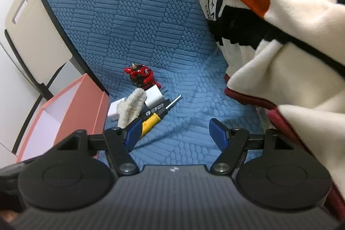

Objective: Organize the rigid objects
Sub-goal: 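Move the left tool to the white fluffy clip while the right tool approaches the yellow screwdriver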

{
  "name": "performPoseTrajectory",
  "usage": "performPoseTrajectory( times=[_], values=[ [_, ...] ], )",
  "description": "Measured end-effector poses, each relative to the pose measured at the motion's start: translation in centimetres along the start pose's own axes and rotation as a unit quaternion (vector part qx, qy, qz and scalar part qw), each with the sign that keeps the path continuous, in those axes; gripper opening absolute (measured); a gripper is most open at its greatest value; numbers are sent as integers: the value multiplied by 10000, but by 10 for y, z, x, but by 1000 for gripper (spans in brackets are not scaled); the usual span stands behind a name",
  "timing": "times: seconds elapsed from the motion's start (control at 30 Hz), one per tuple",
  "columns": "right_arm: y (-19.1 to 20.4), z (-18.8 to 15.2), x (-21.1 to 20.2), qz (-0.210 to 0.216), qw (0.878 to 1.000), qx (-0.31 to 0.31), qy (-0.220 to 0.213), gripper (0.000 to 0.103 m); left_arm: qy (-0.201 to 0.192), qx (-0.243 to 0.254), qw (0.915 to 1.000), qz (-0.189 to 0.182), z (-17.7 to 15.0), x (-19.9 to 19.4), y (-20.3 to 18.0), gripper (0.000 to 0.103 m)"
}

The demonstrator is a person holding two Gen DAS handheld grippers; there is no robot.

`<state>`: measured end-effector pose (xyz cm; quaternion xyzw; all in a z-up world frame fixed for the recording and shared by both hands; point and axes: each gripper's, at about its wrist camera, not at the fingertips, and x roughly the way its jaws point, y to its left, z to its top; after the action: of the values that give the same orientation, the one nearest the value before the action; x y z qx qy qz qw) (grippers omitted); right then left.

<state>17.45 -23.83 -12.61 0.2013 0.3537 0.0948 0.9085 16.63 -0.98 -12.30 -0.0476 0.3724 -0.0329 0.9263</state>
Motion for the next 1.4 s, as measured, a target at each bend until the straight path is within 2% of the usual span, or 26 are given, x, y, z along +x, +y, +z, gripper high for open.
performPoseTrajectory(
  times=[0.43,0.5,0.63,0.7,0.8,1.0,1.07,1.13,1.27,1.4],
  values=[
    [2,3,53,159,9995,100,249,72,223,8,9997,140,9,57,4,68],
    [0,4,58,271,9991,200,251,72,265,21,9995,178,10,64,4,64],
    [-4,9,69,205,9988,392,186,73,331,-24,9992,215,12,77,7,61],
    [-6,13,75,346,9980,471,232,73,349,-9,9990,263,12,84,8,59],
    [-2,16,86,204,9988,339,289,73,354,-10,9990,260,13,92,9,57],
    [-3,20,113,353,9945,504,849,72,307,-163,9990,265,11,105,16,45],
    [-3,21,122,494,9918,614,1009,64,331,-206,9990,236,11,110,18,44],
    [2,21,131,565,9907,542,1113,62,333,-261,9988,258,11,116,21,43],
    [16,21,149,487,9903,237,1280,56,245,-216,9984,463,11,122,23,41],
    [24,22,162,389,9889,118,1426,56,144,-37,9978,646,10,124,22,33]
  ],
)
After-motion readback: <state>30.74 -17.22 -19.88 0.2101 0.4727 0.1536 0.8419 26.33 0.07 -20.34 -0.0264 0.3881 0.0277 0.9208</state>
